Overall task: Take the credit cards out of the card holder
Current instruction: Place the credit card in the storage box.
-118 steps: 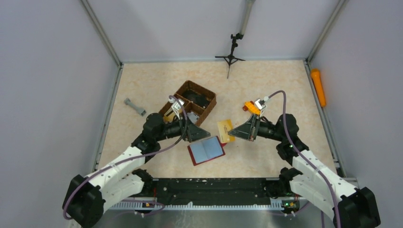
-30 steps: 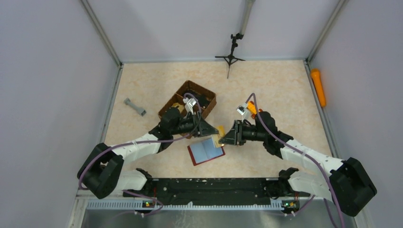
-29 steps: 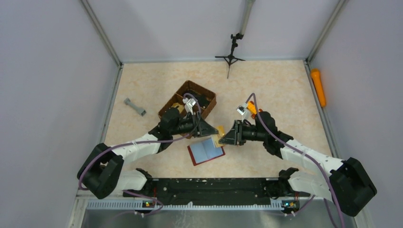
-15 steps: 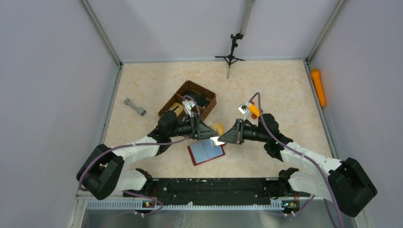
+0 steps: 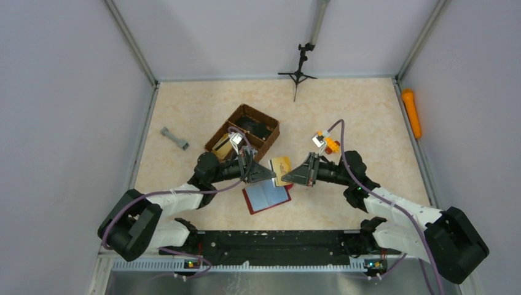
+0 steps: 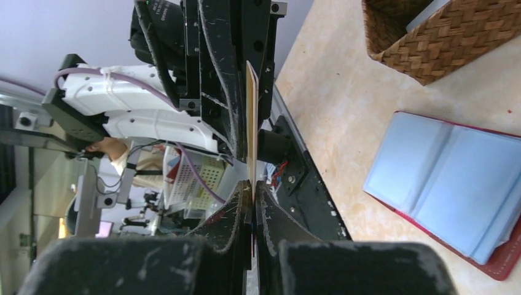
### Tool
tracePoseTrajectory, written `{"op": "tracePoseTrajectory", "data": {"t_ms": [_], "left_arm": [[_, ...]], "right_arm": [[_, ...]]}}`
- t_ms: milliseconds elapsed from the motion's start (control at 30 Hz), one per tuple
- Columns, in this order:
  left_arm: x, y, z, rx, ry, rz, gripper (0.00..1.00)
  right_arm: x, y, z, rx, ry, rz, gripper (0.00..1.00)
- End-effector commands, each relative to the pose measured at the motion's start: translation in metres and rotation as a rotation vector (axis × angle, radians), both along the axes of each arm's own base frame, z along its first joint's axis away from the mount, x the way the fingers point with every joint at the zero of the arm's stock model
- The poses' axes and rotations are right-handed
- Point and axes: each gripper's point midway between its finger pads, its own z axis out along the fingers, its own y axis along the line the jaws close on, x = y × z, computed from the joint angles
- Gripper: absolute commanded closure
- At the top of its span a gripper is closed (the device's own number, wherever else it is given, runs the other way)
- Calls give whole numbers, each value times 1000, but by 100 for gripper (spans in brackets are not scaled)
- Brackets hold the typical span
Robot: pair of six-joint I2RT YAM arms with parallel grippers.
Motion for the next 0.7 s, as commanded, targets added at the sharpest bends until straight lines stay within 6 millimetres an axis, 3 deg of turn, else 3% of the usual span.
{"op": "tracePoseTrajectory", "data": {"t_ms": [0, 167, 367, 467, 667], "left_arm": [[-7, 3, 37, -131, -118, -32, 100], [-7, 2, 37, -135, -113, -35, 100], [-8, 3, 36, -129, -108, -38, 100], [-8, 3, 34, -123, -103, -37, 100], [-9, 5, 34, -123, -101, -38, 100]], "right_arm": [[-5, 2, 24, 102, -56, 44, 100], [-4, 2, 23, 95, -58, 40, 91], [1, -1, 20, 40, -74, 3, 73], [3, -4, 23, 29, -85, -12, 79], [6, -9, 22, 24, -84, -31, 81]]}}
